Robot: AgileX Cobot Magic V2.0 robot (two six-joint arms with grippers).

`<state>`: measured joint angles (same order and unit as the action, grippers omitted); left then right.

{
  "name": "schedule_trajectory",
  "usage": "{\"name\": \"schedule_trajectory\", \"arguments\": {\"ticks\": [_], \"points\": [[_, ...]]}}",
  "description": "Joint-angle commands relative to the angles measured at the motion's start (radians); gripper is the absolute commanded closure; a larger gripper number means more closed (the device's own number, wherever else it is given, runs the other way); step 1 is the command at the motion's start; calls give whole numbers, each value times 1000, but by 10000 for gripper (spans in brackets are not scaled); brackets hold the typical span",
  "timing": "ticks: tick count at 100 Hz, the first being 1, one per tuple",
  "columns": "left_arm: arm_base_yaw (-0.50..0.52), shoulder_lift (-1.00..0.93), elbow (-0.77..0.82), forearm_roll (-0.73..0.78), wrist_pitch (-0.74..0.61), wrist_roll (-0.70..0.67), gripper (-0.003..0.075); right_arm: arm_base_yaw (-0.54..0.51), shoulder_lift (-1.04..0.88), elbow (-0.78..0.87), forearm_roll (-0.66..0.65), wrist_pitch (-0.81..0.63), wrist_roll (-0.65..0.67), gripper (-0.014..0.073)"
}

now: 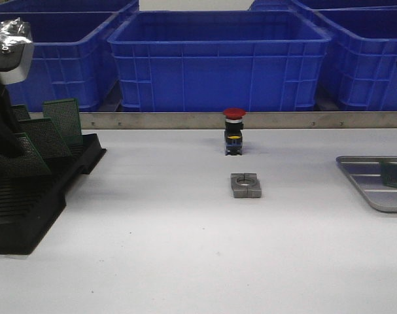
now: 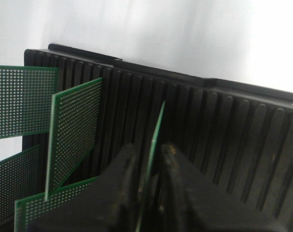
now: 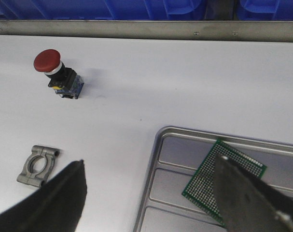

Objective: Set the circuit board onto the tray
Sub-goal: 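Grasp a second green board in the rack with the left gripper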

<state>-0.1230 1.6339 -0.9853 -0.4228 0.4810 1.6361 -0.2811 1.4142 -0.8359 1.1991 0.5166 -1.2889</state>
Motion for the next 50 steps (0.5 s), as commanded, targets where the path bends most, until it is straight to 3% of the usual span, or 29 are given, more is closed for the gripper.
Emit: {"name": "schedule_trajectory", "arguments": {"ticks": [1,28,50], "points": [[2,-36,-27,-17,-21,-12,741,-2,-38,-29,38,9,-7,33],[2,-78,-29,-17,43,3,740,-2,-38,-29,38,17,-11,33],[-8,-167,-54,-49,198,52,740,27,-71,-30,40,50,-67,33]]}}
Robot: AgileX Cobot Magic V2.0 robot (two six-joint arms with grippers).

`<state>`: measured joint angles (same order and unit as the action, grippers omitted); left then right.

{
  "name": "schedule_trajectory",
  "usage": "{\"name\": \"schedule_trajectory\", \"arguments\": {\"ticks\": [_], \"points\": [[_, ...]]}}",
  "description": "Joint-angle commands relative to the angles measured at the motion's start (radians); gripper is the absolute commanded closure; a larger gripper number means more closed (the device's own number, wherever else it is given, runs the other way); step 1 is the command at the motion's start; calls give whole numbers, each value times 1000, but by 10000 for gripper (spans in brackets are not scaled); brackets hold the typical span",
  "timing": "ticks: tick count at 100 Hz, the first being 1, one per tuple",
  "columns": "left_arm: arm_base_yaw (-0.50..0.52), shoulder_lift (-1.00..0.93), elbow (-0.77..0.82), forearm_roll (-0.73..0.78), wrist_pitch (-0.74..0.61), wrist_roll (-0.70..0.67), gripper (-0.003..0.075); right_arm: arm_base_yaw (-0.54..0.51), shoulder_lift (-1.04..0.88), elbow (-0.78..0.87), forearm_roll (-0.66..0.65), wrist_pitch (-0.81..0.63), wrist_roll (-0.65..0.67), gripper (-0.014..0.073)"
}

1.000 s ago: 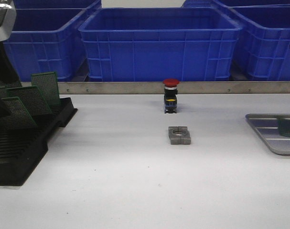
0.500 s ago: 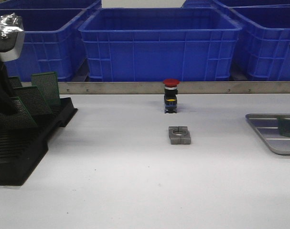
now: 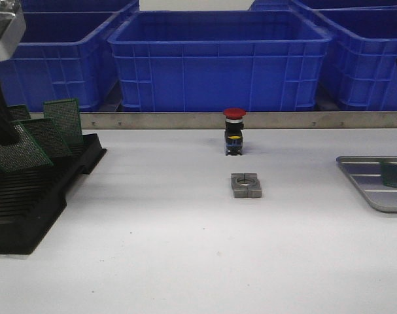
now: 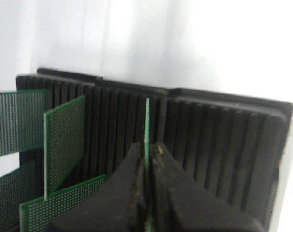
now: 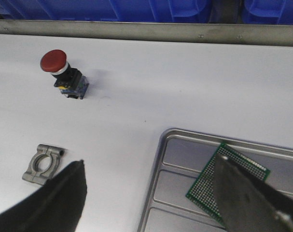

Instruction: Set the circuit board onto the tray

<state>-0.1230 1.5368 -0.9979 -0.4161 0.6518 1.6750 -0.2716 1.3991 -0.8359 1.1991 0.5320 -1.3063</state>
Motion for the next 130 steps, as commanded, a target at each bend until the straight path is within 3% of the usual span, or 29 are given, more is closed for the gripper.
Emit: {"name": "schedule_trajectory", "arguments": {"ticks": [1,29,54,85,99,113,122,130], "points": [[-10,-70,-41,-65,31,13,740,23,-59,-30,40,37,-55,33],[-137,-88,-114,-324,138,14,740,238,-91,-30,41,174,-335,33],[-231,-81,-122,-537,209,86,740,434,-91,-30,41,217,-486,33],[-371,-49,-123,-646,199,117,740,568,-91,-30,42,221,-532,33],[-402,-46,-123,-773,199,117,740,603,-90,-30,46,250,-532,33],[-409,-46,-123,-783,207,120,740,608,-90,-30,47,248,-532,37],[-409,-46,-123,-793,220,120,740,608,-90,-29,47,242,-532,103],[-409,-46,-123,-815,230,120,740,608,-89,-27,46,238,-531,247]]}}
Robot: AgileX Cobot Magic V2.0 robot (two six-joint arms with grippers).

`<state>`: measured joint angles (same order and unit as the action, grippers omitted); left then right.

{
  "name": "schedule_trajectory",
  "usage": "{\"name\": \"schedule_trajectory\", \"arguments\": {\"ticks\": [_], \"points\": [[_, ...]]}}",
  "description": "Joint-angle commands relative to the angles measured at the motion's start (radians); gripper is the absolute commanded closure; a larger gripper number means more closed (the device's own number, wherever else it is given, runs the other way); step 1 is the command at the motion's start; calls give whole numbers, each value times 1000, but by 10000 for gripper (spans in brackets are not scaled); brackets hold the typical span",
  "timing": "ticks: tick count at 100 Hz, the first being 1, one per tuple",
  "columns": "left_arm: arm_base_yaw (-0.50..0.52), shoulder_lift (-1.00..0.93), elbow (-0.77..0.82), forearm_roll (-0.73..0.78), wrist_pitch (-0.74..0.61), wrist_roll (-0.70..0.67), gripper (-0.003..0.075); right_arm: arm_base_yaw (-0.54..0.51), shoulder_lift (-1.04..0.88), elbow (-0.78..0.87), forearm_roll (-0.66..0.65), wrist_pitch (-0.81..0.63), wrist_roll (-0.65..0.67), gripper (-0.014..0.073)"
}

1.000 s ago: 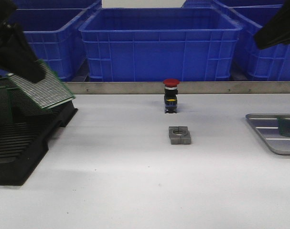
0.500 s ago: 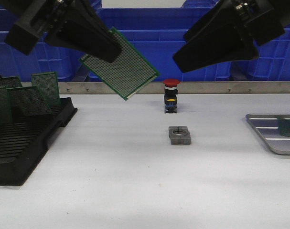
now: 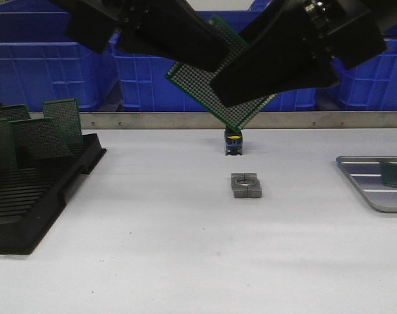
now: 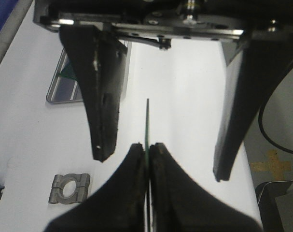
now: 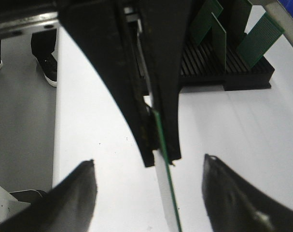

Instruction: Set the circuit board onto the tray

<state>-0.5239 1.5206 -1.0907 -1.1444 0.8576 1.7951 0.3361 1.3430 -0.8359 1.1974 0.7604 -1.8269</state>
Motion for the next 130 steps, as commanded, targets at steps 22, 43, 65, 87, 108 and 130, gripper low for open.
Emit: {"name": "schedule_trajectory", "arguments": {"ticks": [22,43,65,87,108,130], "points": [[-6,-30,-30,-108,28,0,740,0,-33,-25,48,11,-8,664],[-6,-29,-32,-110,26,0,738,0,-33,-25,48,11,-8,712],[-5,-29,-65,-110,17,0,420,0,-33,-25,48,8,-6,712],[5,-29,-81,-105,-111,-6,144,-19,-33,-25,48,-96,109,712],[86,-29,-81,-126,-101,-15,176,-212,-19,-19,47,-262,336,712],[116,-29,-81,-214,-75,-15,176,-436,75,-17,65,-290,364,712]]}}
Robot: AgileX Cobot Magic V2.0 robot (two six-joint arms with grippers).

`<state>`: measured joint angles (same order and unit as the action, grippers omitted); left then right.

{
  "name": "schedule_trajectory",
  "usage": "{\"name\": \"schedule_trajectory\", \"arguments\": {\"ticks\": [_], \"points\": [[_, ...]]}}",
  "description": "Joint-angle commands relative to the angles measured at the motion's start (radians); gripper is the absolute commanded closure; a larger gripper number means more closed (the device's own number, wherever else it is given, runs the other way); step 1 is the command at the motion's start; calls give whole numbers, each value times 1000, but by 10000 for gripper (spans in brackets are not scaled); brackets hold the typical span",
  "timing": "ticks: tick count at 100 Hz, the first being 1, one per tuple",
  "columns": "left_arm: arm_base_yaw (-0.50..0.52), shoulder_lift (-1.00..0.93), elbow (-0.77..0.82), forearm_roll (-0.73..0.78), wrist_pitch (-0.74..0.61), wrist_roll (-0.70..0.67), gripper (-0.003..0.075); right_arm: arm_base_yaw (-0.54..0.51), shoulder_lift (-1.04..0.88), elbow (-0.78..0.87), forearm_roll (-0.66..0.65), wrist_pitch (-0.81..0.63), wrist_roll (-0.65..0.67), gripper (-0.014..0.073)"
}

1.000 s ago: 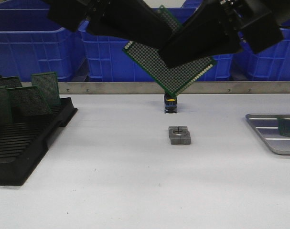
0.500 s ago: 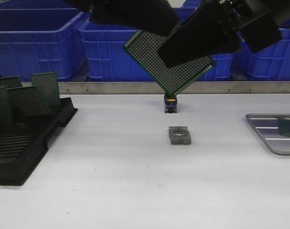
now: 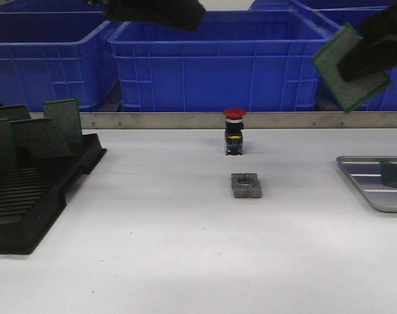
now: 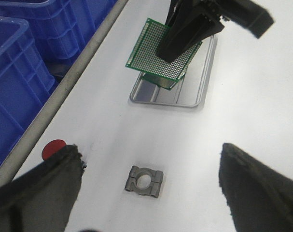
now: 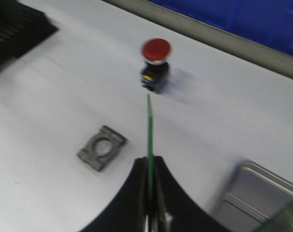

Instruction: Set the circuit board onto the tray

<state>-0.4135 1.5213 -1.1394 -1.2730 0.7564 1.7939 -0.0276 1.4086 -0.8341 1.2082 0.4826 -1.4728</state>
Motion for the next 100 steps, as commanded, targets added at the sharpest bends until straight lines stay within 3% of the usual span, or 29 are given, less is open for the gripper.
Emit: {"name": "schedule_trajectory", "arguments": {"ticks": [1,30,39,47,56,68,84,93,100], "points": [[5,-30,-32,-85,26,-13,176,-77,17,-19,58,-16,10,712],[5,-30,-32,-97,44,-13,176,-228,206,-19,169,-35,9,682],[5,-30,-32,-100,44,-13,176,-246,230,-19,175,-32,8,484],[5,-30,-32,-100,44,-13,176,-257,232,-20,177,-42,8,190],[10,-30,-32,-100,44,-13,176,-262,222,-21,182,-67,8,-23],[41,-32,-32,-100,44,-13,176,-269,192,-21,182,-63,8,29],[124,-76,-32,-96,40,-49,199,-269,116,-20,155,-10,8,36],[189,-119,-32,-67,32,-137,318,-269,63,-19,140,56,8,62],[240,-155,-32,-31,14,-239,479,-269,17,-19,140,83,10,175]]}}
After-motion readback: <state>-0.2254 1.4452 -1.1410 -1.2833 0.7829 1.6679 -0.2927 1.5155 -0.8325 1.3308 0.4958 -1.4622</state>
